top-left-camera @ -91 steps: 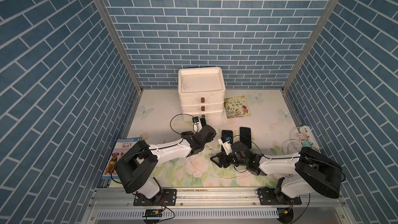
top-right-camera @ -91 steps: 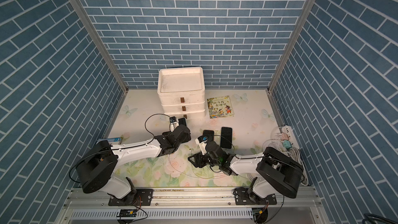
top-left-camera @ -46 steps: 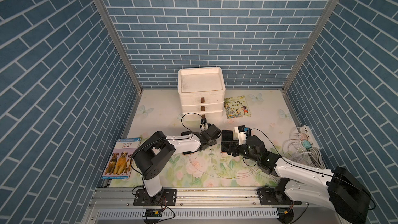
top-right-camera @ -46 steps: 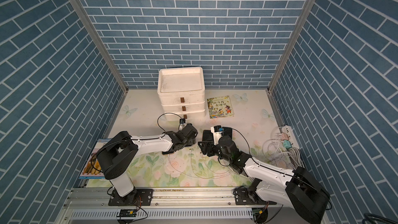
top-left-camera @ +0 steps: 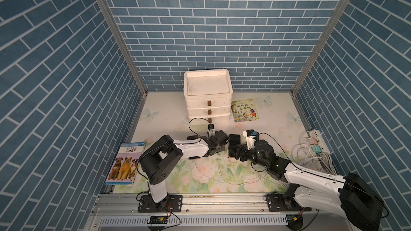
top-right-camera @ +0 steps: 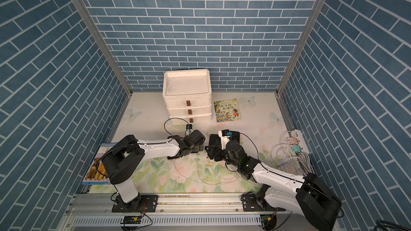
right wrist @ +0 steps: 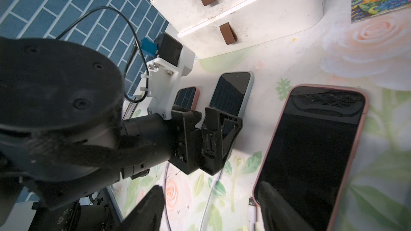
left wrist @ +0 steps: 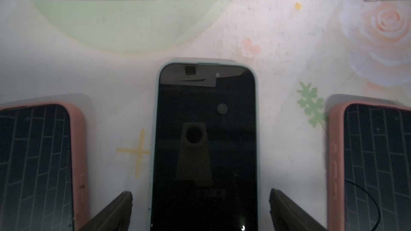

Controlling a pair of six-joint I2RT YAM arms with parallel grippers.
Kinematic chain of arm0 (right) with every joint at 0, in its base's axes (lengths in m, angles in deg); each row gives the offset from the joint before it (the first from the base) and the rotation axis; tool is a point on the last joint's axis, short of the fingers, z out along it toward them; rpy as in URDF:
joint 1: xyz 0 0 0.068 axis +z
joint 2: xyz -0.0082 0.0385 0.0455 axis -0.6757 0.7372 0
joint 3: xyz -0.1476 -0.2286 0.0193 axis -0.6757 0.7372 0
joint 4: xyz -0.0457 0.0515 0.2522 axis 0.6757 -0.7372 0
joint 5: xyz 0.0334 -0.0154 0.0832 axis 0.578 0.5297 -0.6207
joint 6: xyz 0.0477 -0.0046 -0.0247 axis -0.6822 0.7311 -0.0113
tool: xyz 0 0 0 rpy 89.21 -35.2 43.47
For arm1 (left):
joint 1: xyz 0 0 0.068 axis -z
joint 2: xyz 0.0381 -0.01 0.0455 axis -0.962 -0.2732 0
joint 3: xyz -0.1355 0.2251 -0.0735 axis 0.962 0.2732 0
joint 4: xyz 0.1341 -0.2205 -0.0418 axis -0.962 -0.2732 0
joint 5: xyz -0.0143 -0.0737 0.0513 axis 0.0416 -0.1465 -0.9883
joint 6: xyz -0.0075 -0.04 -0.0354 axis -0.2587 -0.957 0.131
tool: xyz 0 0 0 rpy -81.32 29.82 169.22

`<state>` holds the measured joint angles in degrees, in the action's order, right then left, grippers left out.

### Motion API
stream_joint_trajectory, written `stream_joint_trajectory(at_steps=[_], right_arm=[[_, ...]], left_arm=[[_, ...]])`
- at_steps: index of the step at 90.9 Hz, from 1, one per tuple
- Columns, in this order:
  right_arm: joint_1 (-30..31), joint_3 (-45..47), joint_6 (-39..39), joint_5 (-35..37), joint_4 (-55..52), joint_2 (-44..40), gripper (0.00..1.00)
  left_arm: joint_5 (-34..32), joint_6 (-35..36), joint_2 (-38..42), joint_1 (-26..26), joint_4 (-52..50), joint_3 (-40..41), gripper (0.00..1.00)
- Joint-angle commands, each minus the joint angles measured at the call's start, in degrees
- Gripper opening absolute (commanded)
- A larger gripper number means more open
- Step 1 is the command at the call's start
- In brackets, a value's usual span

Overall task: Unplug the charging cable from the phone
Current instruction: Place the phone at the center of the board, then pick up the phone at the center of the board.

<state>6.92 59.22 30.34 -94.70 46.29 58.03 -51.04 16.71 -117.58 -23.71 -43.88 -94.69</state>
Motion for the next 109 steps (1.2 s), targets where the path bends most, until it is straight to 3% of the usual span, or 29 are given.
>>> stream_joint_trajectory(at_steps=[1,11,19,29,42,47,55,61,81,93,109], right_arm=[[-0.29,-1.85,0.98,0.85,-2.38,-0.55,0.72],[-0.25,-3.95,2.67,3.12,-5.51,-0.99,0.73],[-0.29,-6.32,3.33,7.78,-9.76,-0.92,0.81],[-0.29,-9.79,2.05,16.05,-15.70,0.50,0.91],[-0.32,-11.97,0.74,22.88,-19.08,2.29,0.94],[-0.29,-10.87,-0.07,25.57,-18.07,1.68,0.94],[-0.88,-7.44,-1.10,24.36,-10.78,-1.03,0.95],[-2.66,-5.91,-1.17,18.02,-6.46,-1.25,0.96],[-3.64,-10.51,1.36,10.45,-4.54,9.12,0.92],[-3.63,-13.93,2.49,8.42,-4.66,14.79,0.88],[-3.66,-13.78,2.68,6.99,-2.33,16.38,0.87]], left_arm=[[-1.62,-0.57,3.71,0.28,-0.85,-0.26,1.00],[-3.93,0.37,9.26,0.41,0.60,0.89,1.00],[-7.51,0.97,16.61,0.45,2.49,3.72,1.00],[-15.32,0.41,27.19,0.45,2.84,9.05,1.00],[-24.83,-2.61,42.09,0.18,3.42,17.52,1.00],[-23.04,-3.66,47.58,-1.63,6.21,22.30,1.00],[-12.83,-2.11,53.46,-7.04,8.27,27.28,1.00],[-9.30,-1.34,53.62,-9.07,4.99,27.17,1.00],[-11.58,-1.60,47.63,-9.26,-4.78,23.74,0.97],[-8.25,2.12,43.62,-9.47,-5.04,21.50,0.84],[-5.46,3.82,34.63,-9.48,-7.77,17.02,0.82]])
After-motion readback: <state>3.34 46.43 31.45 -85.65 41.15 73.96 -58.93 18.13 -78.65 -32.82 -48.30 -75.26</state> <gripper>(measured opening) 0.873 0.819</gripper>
